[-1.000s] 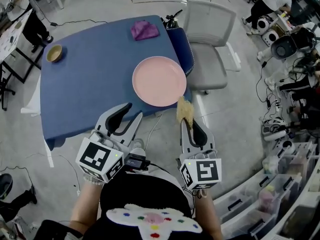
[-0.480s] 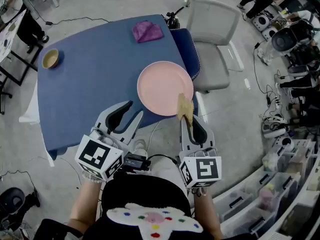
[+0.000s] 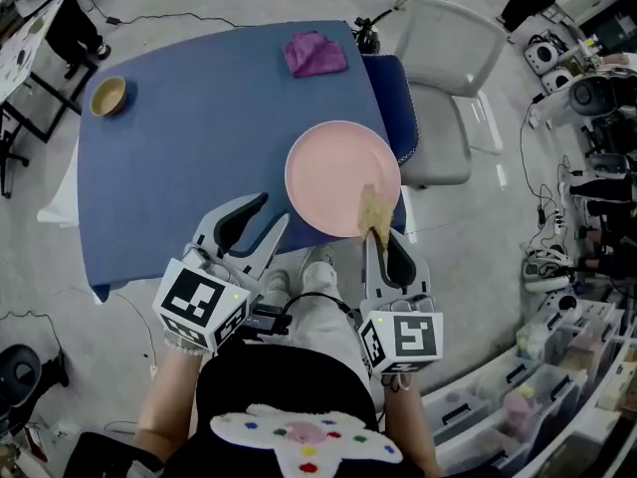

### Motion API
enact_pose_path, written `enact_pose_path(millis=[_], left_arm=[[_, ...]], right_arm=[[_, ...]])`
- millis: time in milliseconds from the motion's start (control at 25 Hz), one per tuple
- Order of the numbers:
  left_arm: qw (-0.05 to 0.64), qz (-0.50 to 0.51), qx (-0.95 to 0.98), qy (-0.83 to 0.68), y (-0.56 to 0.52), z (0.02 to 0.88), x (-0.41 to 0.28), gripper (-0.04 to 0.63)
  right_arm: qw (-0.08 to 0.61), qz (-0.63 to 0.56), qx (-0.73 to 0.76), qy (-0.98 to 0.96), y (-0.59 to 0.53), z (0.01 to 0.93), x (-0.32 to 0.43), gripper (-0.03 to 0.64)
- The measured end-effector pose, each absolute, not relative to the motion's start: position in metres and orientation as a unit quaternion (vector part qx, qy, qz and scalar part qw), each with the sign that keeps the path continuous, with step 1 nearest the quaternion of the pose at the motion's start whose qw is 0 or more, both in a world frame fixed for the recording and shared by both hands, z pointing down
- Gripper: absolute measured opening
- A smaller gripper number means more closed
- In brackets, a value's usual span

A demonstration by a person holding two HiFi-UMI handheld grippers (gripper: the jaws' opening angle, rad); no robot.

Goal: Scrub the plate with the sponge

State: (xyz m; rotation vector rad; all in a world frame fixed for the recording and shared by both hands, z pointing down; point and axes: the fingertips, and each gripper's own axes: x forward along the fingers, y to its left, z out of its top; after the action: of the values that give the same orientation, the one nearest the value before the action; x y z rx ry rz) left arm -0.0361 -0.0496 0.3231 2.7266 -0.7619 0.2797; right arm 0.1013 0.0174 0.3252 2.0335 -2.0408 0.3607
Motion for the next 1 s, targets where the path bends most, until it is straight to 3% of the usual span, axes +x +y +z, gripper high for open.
enact_pose_path(millis=[1000], left_arm=[[0.228, 0.179, 0.889, -0.355, -0.113, 0.429, -0.007, 0.135]], right_arm=[[0.202, 0.157, 0.597, -0.760, -0.071, 0.403, 0.146, 0.058]])
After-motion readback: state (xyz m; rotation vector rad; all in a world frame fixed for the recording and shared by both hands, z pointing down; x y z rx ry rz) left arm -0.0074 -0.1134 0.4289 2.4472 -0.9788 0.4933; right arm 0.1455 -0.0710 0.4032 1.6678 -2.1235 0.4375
